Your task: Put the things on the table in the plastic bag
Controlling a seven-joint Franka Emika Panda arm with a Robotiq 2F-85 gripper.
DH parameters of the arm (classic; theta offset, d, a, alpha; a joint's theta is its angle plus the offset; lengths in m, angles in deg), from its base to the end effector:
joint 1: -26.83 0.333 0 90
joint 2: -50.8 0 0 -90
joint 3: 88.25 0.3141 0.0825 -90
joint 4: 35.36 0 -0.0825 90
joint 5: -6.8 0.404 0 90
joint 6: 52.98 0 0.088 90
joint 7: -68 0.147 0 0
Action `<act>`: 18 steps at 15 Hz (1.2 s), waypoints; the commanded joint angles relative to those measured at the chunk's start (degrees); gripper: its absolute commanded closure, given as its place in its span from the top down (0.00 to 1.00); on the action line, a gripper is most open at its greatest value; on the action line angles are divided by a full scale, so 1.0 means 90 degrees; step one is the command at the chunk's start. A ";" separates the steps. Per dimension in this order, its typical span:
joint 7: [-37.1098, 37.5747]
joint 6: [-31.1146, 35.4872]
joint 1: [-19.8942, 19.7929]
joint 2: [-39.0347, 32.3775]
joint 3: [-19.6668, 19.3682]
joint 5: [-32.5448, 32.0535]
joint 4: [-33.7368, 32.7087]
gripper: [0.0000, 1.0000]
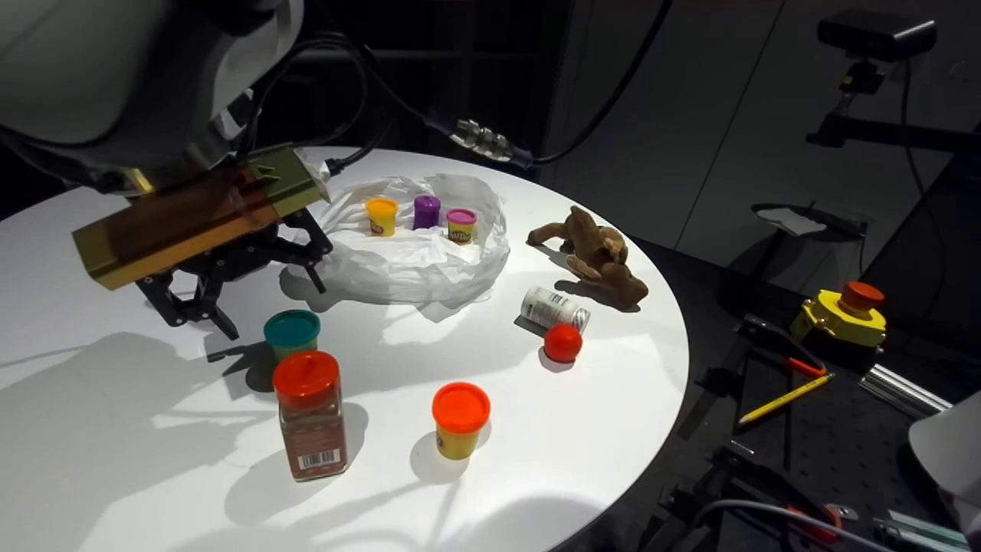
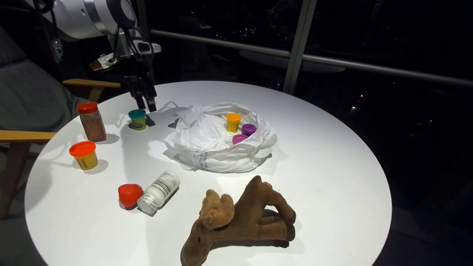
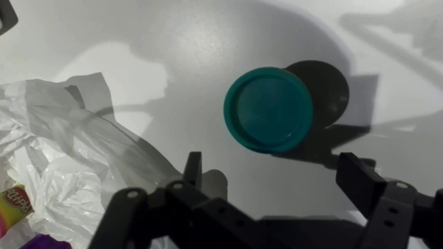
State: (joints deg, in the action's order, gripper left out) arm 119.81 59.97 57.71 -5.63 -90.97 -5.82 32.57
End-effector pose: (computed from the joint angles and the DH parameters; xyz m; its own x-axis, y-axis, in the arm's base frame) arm 0.6651 0.3394 0.1200 0.9595 -0.2783 0.0432 -0.2782 -0.9128 0.2990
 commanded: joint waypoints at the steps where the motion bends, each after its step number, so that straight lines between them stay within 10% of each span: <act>1: -0.0291 0.0629 -0.0315 0.0516 0.0216 0.0267 0.0856 1.00; 18: -0.1445 0.1347 -0.0833 0.1161 0.0800 0.1026 0.2211 1.00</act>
State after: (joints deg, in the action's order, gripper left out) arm 108.97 72.33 50.86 4.24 -84.43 1.88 51.41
